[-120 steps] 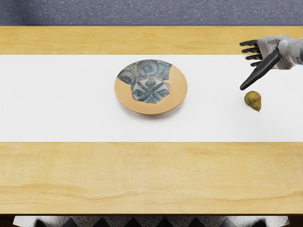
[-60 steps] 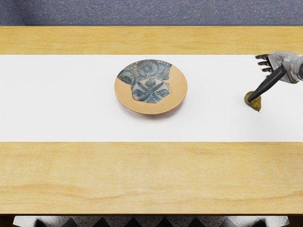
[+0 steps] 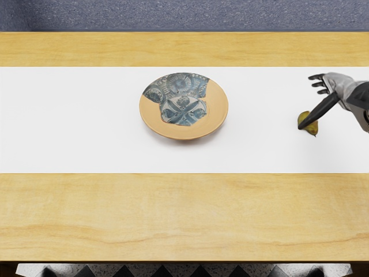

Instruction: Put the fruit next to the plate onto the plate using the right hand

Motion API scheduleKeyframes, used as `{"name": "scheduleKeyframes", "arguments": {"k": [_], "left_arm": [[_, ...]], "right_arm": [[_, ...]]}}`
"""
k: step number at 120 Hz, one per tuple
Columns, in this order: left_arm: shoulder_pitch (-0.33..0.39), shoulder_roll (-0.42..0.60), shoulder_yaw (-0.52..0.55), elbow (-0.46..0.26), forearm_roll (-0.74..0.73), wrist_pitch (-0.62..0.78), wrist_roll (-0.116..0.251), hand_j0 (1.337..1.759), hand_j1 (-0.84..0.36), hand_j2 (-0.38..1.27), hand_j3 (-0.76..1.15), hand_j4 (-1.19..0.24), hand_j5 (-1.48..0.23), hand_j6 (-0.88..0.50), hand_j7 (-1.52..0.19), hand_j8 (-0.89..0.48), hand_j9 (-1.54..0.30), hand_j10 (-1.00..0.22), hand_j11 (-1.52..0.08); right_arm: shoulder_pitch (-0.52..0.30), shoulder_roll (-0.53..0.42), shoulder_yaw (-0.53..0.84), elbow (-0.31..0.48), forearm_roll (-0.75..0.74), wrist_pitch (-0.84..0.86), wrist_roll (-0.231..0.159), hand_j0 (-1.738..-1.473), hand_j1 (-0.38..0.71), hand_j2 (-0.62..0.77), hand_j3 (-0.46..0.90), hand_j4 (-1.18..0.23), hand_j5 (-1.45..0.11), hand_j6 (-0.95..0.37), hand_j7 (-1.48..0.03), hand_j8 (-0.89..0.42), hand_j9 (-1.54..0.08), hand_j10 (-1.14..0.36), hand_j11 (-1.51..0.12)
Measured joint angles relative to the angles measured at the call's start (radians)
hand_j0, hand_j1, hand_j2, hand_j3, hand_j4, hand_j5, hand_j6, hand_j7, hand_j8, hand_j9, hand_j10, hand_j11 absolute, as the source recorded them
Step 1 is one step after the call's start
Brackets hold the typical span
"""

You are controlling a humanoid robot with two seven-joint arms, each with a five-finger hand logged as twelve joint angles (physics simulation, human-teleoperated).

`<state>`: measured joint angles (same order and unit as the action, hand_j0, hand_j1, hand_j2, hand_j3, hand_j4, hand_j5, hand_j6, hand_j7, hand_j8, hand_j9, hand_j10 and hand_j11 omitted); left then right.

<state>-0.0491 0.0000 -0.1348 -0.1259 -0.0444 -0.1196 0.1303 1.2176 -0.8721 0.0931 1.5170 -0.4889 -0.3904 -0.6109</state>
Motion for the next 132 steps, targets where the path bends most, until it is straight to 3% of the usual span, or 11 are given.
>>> {"name": "scheduleKeyframes", "arguments": {"k": [52,132], "left_arm": [[0.000,0.000,0.000,0.000,0.000,0.000,0.000,1.658,0.35,0.00,0.00,0.00,0.00,0.00,0.00,0.00,0.00,0.00,0.00],[0.000,0.000,0.000,0.000,0.000,0.000,0.000,1.658,0.35,0.00,0.00,0.00,0.00,0.00,0.00,0.00,0.00,0.00,0.00]], "right_arm": [[-0.048,0.050,-0.056,0.040,-0.071,-0.201,0.000,-1.658,-0.15,-0.03,0.00,-0.17,-0.22,-0.17,-0.22,-0.17,-0.22,-0.17,-0.22],[-0.063,0.063,-0.088,0.041,-0.076,-0.221,0.000,-1.658,-0.07,-0.04,0.00,-0.23,-0.30,-0.23,-0.30,-0.23,-0.30,-0.23,-0.30]]}}
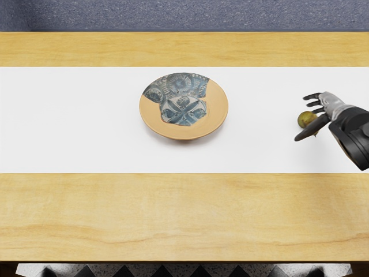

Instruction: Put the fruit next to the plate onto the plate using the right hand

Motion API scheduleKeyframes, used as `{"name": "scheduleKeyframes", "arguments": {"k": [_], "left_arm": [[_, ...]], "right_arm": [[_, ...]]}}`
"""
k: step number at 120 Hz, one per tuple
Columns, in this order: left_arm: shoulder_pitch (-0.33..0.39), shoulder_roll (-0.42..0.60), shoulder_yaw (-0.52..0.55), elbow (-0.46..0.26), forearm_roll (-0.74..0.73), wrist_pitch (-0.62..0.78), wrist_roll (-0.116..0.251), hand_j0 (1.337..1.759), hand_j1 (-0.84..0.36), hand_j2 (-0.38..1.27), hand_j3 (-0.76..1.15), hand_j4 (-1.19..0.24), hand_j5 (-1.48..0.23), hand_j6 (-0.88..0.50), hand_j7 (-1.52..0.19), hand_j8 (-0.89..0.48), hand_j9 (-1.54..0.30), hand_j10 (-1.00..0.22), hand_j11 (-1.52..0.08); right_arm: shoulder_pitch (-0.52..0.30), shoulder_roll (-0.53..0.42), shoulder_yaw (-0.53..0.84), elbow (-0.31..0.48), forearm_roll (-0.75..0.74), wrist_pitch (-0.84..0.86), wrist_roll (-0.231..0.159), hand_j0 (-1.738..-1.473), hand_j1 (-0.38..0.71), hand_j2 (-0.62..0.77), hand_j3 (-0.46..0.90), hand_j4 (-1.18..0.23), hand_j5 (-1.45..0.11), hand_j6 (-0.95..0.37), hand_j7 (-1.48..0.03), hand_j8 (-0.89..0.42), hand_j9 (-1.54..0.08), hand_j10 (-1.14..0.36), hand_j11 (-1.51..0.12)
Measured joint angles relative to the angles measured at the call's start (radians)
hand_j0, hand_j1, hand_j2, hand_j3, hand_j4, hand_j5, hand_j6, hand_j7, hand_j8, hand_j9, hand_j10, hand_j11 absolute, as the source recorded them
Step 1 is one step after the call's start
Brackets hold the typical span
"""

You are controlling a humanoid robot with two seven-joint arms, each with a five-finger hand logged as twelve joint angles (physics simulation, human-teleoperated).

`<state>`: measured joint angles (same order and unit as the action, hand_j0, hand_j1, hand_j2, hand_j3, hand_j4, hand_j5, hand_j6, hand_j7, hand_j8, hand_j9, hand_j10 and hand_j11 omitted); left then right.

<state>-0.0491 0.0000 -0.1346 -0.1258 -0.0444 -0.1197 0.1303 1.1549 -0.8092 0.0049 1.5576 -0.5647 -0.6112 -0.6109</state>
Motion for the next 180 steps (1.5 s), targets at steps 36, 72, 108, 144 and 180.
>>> {"name": "scheduleKeyframes", "arguments": {"k": [36,72,108,144,180], "left_arm": [[0.000,0.000,0.000,0.000,0.000,0.000,0.000,1.658,0.35,0.00,0.00,0.00,0.00,0.00,0.00,0.00,0.00,0.00,0.00],[0.000,0.000,0.000,0.000,0.000,0.000,0.000,1.658,0.35,0.00,0.00,0.00,0.00,0.00,0.00,0.00,0.00,0.00,0.00],[0.000,0.000,0.000,0.000,0.000,0.000,0.000,1.658,0.35,0.00,0.00,0.00,0.00,0.00,0.00,0.00,0.00,0.00,0.00],[0.000,0.000,0.000,0.000,0.000,0.000,0.000,1.658,0.35,0.00,0.00,0.00,0.00,0.00,0.00,0.00,0.00,0.00,0.00],[0.000,0.000,0.000,0.000,0.000,0.000,0.000,1.658,0.35,0.00,0.00,0.00,0.00,0.00,0.00,0.00,0.00,0.00,0.00]], "right_arm": [[-0.020,0.002,0.003,-0.041,-0.002,0.000,0.000,-1.658,-0.07,-0.04,0.00,-0.24,-0.31,-0.24,-0.31,-0.24,-0.31,-0.24,-0.31],[-0.039,0.053,0.011,-0.095,0.000,0.000,0.000,-1.658,-0.07,-0.04,0.00,-0.24,-0.31,-0.24,-0.31,-0.24,-0.31,-0.24,-0.31],[-0.049,0.070,0.014,-0.133,-0.017,0.005,0.000,-1.658,-0.07,-0.04,0.00,-0.26,-0.30,-0.25,-0.31,-0.33,-0.31,-0.25,-0.31],[-0.049,0.090,0.014,-0.228,0.005,0.001,0.000,-1.658,-0.07,-0.04,0.00,-0.24,-0.30,-0.24,-0.31,-0.29,-0.31,-0.24,-0.31],[-0.048,0.145,0.041,-0.310,0.010,0.000,0.000,-1.658,-0.07,-0.04,0.00,-0.24,-0.31,-0.24,-0.31,-0.25,-0.31,-0.24,-0.31]]}}
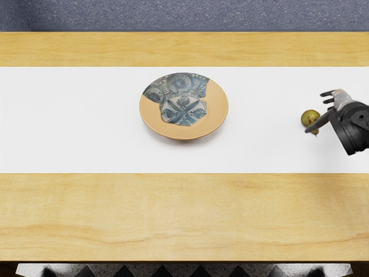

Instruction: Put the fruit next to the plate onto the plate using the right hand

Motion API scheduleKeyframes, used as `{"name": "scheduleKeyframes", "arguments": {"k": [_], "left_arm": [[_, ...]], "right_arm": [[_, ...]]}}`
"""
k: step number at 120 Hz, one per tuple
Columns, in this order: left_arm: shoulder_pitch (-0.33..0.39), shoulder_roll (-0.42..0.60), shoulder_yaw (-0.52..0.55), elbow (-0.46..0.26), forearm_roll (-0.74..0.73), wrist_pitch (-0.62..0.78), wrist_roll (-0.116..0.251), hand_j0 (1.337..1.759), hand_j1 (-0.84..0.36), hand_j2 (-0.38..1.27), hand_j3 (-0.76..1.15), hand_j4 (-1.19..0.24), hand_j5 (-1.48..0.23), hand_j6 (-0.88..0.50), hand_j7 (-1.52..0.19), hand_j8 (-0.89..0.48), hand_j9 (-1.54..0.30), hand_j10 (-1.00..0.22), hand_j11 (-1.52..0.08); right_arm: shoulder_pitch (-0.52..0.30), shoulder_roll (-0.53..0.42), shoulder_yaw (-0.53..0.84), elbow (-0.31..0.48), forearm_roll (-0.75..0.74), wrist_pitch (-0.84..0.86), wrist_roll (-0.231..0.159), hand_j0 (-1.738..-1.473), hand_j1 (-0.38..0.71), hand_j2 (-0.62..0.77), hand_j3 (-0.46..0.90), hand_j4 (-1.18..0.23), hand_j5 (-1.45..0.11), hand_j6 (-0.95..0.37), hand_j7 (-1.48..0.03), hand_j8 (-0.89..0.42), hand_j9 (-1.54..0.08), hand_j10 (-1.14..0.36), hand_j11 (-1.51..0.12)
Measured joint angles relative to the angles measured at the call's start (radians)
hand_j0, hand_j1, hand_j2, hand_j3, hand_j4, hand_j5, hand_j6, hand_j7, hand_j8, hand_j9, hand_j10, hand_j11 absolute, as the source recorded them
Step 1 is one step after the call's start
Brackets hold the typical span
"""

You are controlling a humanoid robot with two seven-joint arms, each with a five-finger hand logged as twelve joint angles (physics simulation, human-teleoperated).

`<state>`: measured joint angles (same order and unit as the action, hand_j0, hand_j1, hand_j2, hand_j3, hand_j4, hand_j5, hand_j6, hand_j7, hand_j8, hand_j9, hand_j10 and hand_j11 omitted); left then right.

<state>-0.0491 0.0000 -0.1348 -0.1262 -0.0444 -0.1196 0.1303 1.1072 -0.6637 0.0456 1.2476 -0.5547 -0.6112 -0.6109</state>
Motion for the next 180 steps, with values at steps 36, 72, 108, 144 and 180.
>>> {"name": "scheduleKeyframes", "arguments": {"k": [36,72,108,144,180], "left_arm": [[0.000,0.000,0.000,0.000,0.000,0.000,0.000,1.658,0.35,0.00,0.00,0.00,0.00,0.00,0.00,0.00,0.00,0.00,0.00],[0.000,0.000,0.000,0.000,0.000,0.000,0.000,1.658,0.35,0.00,0.00,0.00,0.00,0.00,0.00,0.00,0.00,0.00,0.00],[0.000,0.000,0.000,0.000,0.000,0.000,0.000,1.658,0.35,0.00,0.00,0.00,0.00,0.00,0.00,0.00,0.00,0.00,0.00],[0.000,0.000,0.000,0.000,0.000,0.000,0.000,1.658,0.35,0.00,0.00,0.00,0.00,0.00,0.00,0.00,0.00,0.00,0.00],[0.000,0.000,0.000,0.000,0.000,0.000,0.000,1.658,0.35,0.00,0.00,0.00,0.00,0.00,0.00,0.00,0.00,0.00,0.00]], "right_arm": [[-0.010,0.039,0.003,-0.031,-0.004,0.000,0.000,-1.658,0.00,-0.06,0.00,-0.29,-0.38,-0.29,-0.38,-0.30,-0.38,-0.29,-0.38],[-0.026,0.084,0.003,-0.059,-0.012,0.000,0.000,-1.658,0.02,-0.06,0.00,-0.32,-0.40,-0.32,-0.41,-0.26,-0.41,-0.32,-0.41],[-0.028,0.093,0.001,-0.069,-0.017,0.001,0.000,-1.658,0.10,-0.07,0.00,-0.39,-0.48,-0.38,-0.49,-0.26,-0.49,-0.36,-0.49],[-0.046,0.097,-0.004,-0.076,-0.032,0.001,0.000,-1.655,0.13,-0.05,-0.01,-0.48,-0.49,-0.42,-0.55,-0.33,-0.51,-0.45,-0.51],[-0.056,0.111,-0.007,-0.098,-0.039,0.004,0.006,-1.654,0.23,-0.06,0.00,-0.57,-0.60,-0.48,-0.67,-0.33,-0.66,-0.25,-0.97]]}}
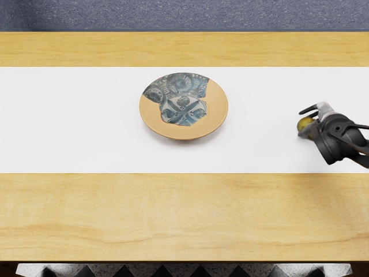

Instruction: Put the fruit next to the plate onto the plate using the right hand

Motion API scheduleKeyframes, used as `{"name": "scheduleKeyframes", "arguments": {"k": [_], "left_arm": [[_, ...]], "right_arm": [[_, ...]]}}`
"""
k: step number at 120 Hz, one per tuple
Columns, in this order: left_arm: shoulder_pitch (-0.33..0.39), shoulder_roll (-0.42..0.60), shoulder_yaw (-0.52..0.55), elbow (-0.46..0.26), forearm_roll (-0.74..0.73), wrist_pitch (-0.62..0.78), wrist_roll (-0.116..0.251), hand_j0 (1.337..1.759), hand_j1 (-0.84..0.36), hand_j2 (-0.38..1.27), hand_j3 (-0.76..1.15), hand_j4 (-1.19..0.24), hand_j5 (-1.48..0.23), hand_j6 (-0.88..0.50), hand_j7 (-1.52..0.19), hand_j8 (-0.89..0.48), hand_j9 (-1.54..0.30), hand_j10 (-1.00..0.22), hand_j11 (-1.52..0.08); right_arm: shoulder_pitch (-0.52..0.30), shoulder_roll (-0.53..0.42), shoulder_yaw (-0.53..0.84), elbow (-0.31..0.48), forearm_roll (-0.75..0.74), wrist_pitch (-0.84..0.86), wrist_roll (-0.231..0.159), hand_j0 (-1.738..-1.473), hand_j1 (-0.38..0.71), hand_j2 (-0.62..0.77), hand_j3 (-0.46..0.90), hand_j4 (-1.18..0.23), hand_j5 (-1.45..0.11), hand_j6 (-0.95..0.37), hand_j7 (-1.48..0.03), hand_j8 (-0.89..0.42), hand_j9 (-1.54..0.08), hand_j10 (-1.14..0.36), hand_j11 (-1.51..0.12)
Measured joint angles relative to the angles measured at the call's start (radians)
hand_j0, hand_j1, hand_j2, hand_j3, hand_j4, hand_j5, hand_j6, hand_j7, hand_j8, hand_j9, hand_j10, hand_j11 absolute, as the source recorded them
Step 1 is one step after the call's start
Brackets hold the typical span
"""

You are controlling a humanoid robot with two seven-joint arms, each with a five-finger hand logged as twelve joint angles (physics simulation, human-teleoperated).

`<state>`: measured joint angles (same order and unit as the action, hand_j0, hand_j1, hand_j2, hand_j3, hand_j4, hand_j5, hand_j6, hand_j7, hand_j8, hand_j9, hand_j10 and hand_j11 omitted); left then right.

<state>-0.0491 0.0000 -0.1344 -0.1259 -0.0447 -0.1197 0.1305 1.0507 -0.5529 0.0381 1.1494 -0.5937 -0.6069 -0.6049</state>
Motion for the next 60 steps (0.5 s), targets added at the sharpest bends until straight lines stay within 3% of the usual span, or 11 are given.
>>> {"name": "scheduleKeyframes", "arguments": {"k": [20,51,60], "left_arm": [[0.000,0.000,0.000,0.000,0.000,0.000,0.000,1.658,0.35,0.00,0.00,0.00,0.00,0.00,0.00,0.00,0.00,0.00,0.00],[0.000,0.000,0.000,0.000,0.000,0.000,0.000,1.658,0.35,0.00,0.00,0.00,0.00,0.00,0.00,0.00,0.00,0.00,0.00],[0.000,0.000,0.000,0.000,0.000,0.000,0.000,1.658,0.35,0.00,0.00,0.00,0.00,0.00,0.00,0.00,0.00,0.00,0.00]], "right_arm": [[-0.001,0.001,-0.002,-0.002,0.000,0.002,0.003,-1.650,0.25,-0.05,0.00,-0.61,-0.70,-0.42,-0.75,-0.26,-0.77,-0.24,-1.00],[-0.004,0.001,-0.004,-0.002,-0.009,0.005,0.006,-1.648,0.32,0.11,0.00,-0.74,-0.85,-0.36,-0.91,-0.25,-0.81,-0.26,-0.98],[-0.005,0.001,-0.005,-0.002,-0.009,0.004,0.008,-1.648,0.36,0.14,0.00,-0.79,-0.90,-0.26,-0.97,-0.23,-0.85,-0.27,-0.97]]}}
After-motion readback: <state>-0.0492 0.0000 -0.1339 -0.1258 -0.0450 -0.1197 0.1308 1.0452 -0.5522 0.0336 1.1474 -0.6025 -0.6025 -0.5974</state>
